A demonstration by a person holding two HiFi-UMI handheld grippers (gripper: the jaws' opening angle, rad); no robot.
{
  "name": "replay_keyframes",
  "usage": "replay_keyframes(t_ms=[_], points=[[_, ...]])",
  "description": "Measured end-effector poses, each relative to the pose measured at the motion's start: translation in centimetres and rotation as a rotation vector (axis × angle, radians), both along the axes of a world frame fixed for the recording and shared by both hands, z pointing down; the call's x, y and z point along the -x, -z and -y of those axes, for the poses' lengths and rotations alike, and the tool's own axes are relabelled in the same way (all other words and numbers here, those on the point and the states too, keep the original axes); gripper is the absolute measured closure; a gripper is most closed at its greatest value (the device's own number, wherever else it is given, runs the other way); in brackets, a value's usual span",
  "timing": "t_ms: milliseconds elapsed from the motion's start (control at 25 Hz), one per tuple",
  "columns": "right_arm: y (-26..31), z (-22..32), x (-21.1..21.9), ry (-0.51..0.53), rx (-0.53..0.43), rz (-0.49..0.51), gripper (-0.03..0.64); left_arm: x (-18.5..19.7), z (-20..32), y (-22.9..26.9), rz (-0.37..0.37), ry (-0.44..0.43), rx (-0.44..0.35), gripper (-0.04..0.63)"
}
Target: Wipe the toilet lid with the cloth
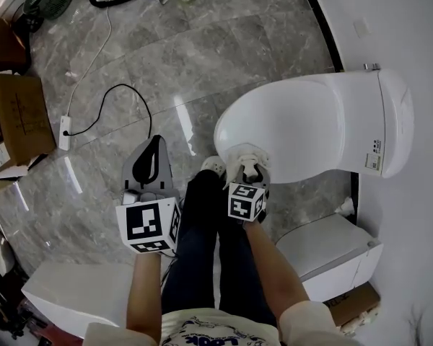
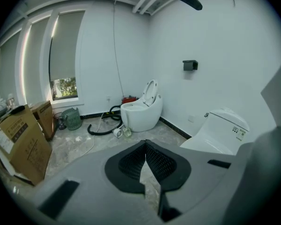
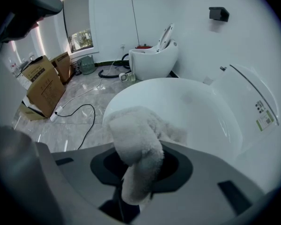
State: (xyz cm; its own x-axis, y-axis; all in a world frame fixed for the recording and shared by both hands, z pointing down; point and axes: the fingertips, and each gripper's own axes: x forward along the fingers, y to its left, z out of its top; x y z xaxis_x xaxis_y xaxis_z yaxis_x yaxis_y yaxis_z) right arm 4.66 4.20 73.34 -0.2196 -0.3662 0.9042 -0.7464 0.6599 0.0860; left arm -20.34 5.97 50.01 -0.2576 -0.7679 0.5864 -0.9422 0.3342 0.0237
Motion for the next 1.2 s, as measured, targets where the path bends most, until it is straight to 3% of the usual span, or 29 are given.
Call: replay_keyframes(t_ms=[440, 640, 880, 1200], points=[[-0.3, -0.7, 2.1, 0.054, 0.026, -0.007, 0.505, 1.5, -1.9, 0.1, 0.005, 0.043, 0.008, 0.588], [2.4, 0.4, 3.6, 0.094, -0.006, 0.066, 0.505, 1.9, -1.3, 1.7, 0.007, 0.051, -0.011, 0.588], [9.6, 3.6, 6.4, 0.088, -0.093, 0.186, 0.505, 2.5, 1.0, 6.6, 0.025, 0.045, -0.077, 0.588], [25.1, 9.9, 7.6, -0.003, -0.266, 0.368, 0.503, 1.9, 5.2, 15.6, 0.039, 0.039, -0.182, 0.588]])
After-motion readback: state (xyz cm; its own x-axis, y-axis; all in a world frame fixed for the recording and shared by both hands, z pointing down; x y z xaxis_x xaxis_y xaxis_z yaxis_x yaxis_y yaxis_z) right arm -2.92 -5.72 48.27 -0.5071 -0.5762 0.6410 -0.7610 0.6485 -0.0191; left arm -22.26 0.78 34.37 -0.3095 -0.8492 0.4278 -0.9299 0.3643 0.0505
